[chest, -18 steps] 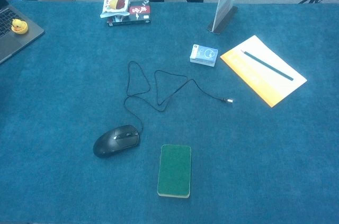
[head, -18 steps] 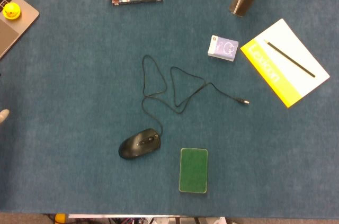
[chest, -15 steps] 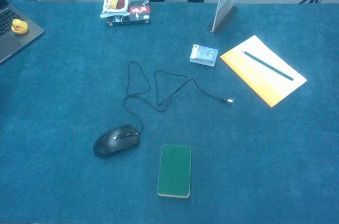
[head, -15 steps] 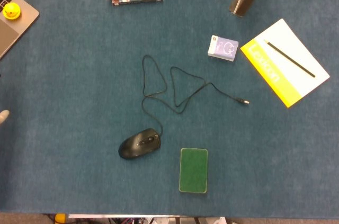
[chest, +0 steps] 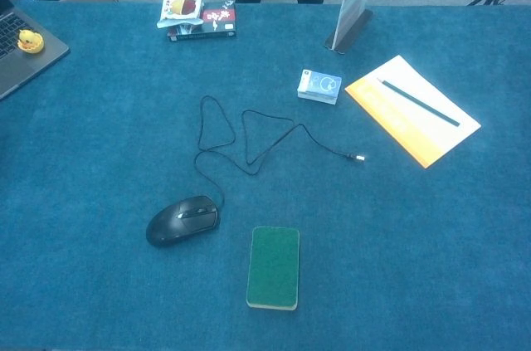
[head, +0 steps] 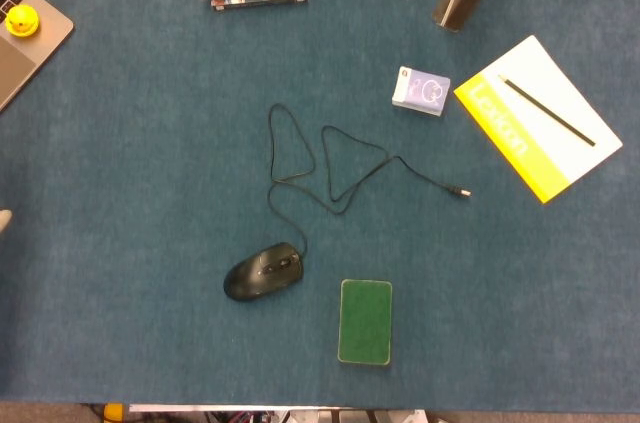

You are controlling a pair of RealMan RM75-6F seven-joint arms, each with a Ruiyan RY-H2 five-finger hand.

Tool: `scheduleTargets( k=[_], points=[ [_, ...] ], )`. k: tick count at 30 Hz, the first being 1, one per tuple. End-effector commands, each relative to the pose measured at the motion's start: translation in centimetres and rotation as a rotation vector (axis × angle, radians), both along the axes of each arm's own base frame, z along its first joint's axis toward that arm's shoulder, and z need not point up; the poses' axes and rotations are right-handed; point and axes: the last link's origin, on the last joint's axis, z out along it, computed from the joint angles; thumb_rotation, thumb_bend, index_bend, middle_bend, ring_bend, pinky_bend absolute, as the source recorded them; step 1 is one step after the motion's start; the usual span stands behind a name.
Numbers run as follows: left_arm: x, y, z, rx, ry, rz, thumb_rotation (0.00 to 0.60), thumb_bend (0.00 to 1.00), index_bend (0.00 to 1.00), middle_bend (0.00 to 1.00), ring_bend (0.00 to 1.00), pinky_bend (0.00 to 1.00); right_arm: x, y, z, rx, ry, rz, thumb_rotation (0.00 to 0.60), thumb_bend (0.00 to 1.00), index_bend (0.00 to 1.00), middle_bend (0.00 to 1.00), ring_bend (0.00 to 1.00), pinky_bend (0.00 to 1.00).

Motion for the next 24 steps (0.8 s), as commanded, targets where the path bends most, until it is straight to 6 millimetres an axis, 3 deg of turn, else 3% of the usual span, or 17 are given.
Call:
scheduleTargets(
  k=[1,9,24],
  points=[
    [-0.1,-0.2,0.0,-0.002,-0.003,0.002,0.600,0.00,0.29,0.17,0.21,0.44,0.3,-0.1,-0.5,-0.001,-0.013,-0.005,0.600,0.01,0.39,0.18,0.00,0.04],
    [-0.6,-1.1,0.1,-0.002,-0.022,0.004,0.600,0.00,0.29,0.17,0.21,0.44,2.0,-1.0,-2.5,0.036,-0.060,0.004,0.600,0.02,0.39,0.18,0.00,0.04],
    [-2.1,-2.1,0.7,0.020,-0.064,0.031,0.600,0.00,0.29,0.17,0.21,0.44,7.3,-5.7,-8.3,0.182,-0.121,0.175,0.600,0.04,0.39,0.18,0.00,0.04]
  ],
)
